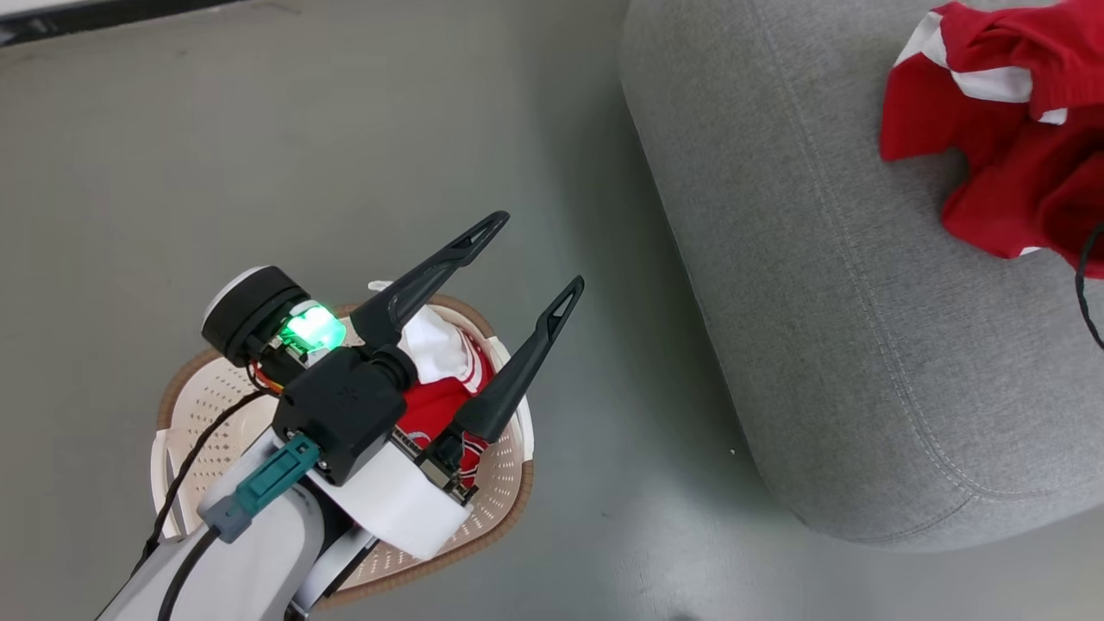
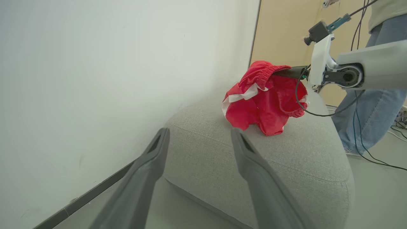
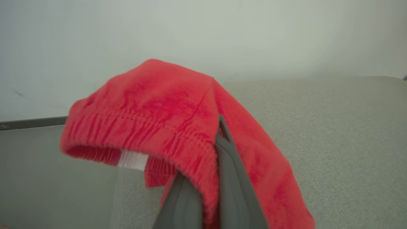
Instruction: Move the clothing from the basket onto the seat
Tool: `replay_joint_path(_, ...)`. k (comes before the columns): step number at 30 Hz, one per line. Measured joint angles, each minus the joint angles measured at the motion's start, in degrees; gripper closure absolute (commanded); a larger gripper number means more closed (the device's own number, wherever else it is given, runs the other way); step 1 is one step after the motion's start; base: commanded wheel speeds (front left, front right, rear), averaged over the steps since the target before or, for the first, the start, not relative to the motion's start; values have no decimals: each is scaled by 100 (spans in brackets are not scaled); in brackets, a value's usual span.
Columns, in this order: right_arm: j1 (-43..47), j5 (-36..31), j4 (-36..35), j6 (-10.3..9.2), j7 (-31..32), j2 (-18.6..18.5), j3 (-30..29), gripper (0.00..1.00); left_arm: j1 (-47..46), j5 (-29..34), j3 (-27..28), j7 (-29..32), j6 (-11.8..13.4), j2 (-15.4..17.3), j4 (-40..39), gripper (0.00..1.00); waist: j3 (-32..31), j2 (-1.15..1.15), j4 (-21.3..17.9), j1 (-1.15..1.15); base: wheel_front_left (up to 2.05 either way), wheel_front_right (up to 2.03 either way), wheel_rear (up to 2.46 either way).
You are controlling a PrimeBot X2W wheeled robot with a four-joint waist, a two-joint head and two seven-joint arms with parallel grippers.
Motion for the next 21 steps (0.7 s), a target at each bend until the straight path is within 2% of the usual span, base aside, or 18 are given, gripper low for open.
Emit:
replay_joint_path(10, -187, -16, 385, 0, 15, 87, 174, 100, -242, 101, -143, 53, -11, 25, -68, 0, 305, 0, 36, 0, 0, 0, 0)
replay_joint_path(21, -472, -134, 871, 0, 7, 94, 93, 100, -392, 152, -477, 58, -108, 55, -78, 0, 523, 0, 41, 0, 0, 0, 0)
